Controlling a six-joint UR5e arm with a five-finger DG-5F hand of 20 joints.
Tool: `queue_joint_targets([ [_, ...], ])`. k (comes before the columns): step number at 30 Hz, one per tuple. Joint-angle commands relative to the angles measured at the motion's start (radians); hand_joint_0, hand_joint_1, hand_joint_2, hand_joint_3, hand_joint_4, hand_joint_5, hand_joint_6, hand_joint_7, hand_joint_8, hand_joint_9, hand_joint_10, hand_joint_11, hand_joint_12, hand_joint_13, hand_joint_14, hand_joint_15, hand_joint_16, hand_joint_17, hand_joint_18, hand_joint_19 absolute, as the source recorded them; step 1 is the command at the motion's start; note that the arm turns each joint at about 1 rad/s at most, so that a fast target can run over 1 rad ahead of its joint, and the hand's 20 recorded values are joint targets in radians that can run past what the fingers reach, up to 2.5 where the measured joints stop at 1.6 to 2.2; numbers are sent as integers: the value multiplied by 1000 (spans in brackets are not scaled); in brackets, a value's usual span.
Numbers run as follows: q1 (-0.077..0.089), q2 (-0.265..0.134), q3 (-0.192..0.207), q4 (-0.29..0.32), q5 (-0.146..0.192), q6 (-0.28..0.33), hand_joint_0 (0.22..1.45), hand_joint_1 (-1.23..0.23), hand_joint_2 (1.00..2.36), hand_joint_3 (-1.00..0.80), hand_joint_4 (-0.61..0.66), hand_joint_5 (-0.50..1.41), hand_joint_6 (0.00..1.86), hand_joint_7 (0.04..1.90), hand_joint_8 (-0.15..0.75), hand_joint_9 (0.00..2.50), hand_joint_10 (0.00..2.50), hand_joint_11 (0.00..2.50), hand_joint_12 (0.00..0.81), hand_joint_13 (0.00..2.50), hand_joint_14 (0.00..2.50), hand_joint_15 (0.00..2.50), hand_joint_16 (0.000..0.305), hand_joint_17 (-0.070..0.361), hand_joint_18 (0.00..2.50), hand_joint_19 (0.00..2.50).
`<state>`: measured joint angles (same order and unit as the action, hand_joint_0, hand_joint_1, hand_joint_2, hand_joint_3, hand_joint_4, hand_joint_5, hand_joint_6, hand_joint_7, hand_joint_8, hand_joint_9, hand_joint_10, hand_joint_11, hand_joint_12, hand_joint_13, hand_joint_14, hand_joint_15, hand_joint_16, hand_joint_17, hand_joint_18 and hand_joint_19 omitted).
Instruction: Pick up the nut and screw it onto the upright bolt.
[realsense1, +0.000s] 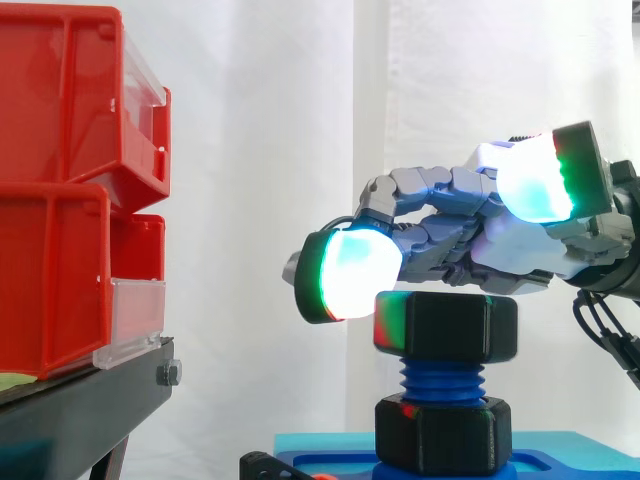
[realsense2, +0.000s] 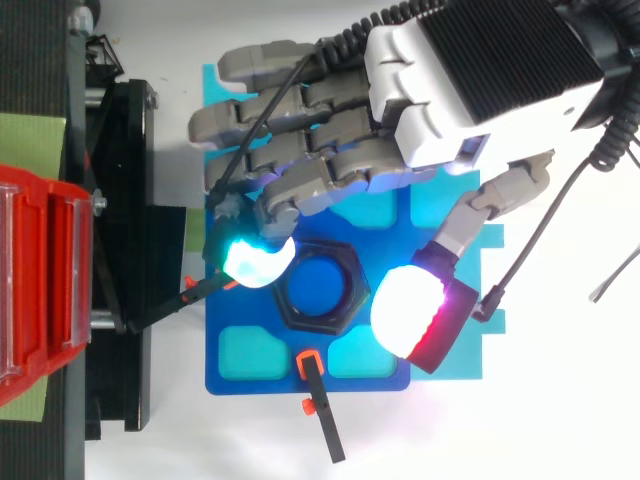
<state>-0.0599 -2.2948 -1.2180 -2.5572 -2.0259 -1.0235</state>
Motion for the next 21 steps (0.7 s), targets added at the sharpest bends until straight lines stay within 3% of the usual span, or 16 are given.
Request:
queue_joint_targets([
  [1,-8,0,0,5,-10,0,467,-242,1000,-500,207,-11,505,1189,222,700,0,0,151,374,0,0,11,24,98,0],
  [15,-40,0,0,14,-54,0,486,-223,1000,-500,145,71,501,1401,189,1127,0,0,118,622,0,0,7,17,322,0],
  [21,-52,0,0,14,-65,0,494,-255,1000,-500,99,101,506,1448,133,1487,0,0,85,882,0,0,3,6,510,0],
])
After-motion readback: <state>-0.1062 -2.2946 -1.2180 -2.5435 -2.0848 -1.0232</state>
